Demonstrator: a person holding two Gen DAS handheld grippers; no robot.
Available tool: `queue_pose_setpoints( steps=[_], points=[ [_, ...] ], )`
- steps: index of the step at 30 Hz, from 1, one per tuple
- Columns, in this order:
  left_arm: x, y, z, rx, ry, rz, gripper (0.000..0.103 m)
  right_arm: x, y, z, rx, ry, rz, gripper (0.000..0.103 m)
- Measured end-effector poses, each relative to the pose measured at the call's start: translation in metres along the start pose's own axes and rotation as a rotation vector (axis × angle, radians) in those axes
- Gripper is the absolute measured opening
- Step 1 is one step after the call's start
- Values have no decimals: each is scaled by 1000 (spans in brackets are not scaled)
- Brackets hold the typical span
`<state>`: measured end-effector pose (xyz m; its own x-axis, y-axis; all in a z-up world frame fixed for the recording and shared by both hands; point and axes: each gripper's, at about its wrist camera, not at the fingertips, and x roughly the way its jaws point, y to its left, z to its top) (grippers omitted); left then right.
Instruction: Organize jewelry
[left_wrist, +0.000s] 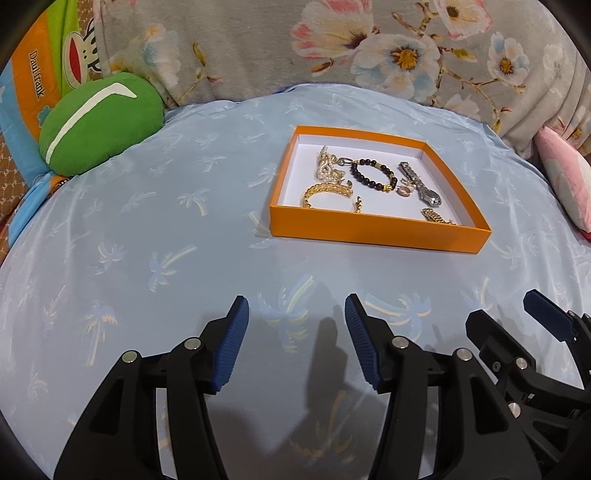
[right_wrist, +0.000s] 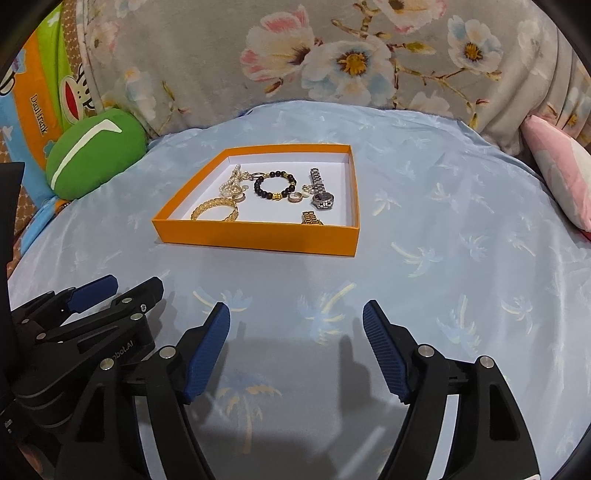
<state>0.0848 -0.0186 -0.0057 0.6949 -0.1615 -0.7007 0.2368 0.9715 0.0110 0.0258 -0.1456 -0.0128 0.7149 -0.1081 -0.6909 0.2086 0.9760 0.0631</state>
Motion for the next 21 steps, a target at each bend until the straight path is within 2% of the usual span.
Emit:
queue_pose_setpoints(
  steps=[2, 9, 16, 21],
  points=[
    [1, -1, 0, 5, 4, 18, 53, 1, 1, 0, -2, 4, -10, 73],
    [1, -3, -1, 14, 2, 100, 66, 4, 0, 0, 3, 17, -28, 73],
    [0, -6, -2, 25, 0, 139, 66, 5, 1, 0, -4, 23, -50, 74],
    [0, -6, -1, 27, -1, 140, 66, 5, 1, 0, -4, 22, -51, 74]
  ],
)
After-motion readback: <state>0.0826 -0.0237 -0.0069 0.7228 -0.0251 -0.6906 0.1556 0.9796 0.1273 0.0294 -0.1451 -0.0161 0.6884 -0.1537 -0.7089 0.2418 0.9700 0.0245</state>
